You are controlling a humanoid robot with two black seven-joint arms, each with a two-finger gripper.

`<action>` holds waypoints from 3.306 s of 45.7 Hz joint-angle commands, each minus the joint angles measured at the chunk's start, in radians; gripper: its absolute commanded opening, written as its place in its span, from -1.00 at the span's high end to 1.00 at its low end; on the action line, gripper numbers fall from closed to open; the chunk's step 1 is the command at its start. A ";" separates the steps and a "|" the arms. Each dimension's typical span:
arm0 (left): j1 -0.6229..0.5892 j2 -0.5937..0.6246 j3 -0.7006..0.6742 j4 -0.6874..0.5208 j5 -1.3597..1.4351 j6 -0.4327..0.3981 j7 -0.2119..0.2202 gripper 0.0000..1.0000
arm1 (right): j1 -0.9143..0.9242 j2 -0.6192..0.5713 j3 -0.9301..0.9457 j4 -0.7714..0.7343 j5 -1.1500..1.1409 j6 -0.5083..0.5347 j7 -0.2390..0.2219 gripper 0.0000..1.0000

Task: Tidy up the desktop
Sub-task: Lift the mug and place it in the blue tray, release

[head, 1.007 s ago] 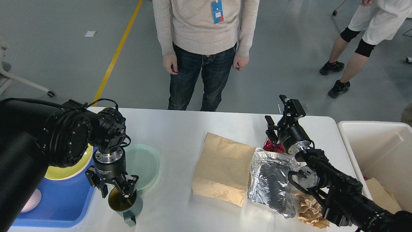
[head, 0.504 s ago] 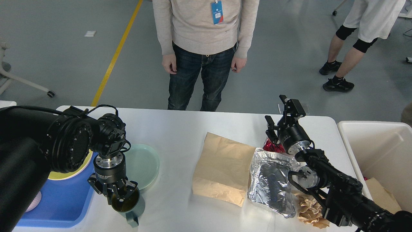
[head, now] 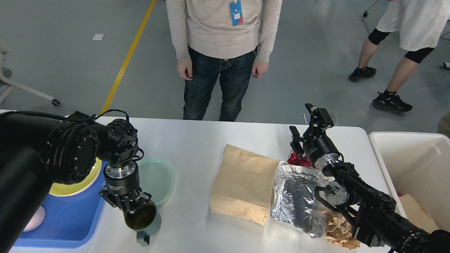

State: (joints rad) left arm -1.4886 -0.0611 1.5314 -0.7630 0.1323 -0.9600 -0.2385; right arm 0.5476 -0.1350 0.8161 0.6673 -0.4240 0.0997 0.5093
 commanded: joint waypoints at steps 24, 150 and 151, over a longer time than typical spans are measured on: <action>-0.317 0.135 -0.048 -0.055 0.004 0.000 0.002 1.00 | 0.000 0.000 0.000 0.000 0.001 0.000 0.000 -1.00; 0.146 0.434 0.070 0.154 0.000 0.000 -0.007 -0.69 | 0.000 0.000 0.000 0.000 0.001 0.000 0.000 -1.00; 0.145 0.435 0.072 0.152 -0.002 0.000 -0.008 -0.76 | 0.000 0.000 0.000 0.000 0.001 0.000 0.000 -1.00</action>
State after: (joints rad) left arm -1.3326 0.3698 1.5958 -0.5987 0.1349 -0.9600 -0.2409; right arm 0.5476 -0.1350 0.8161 0.6673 -0.4239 0.0997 0.5094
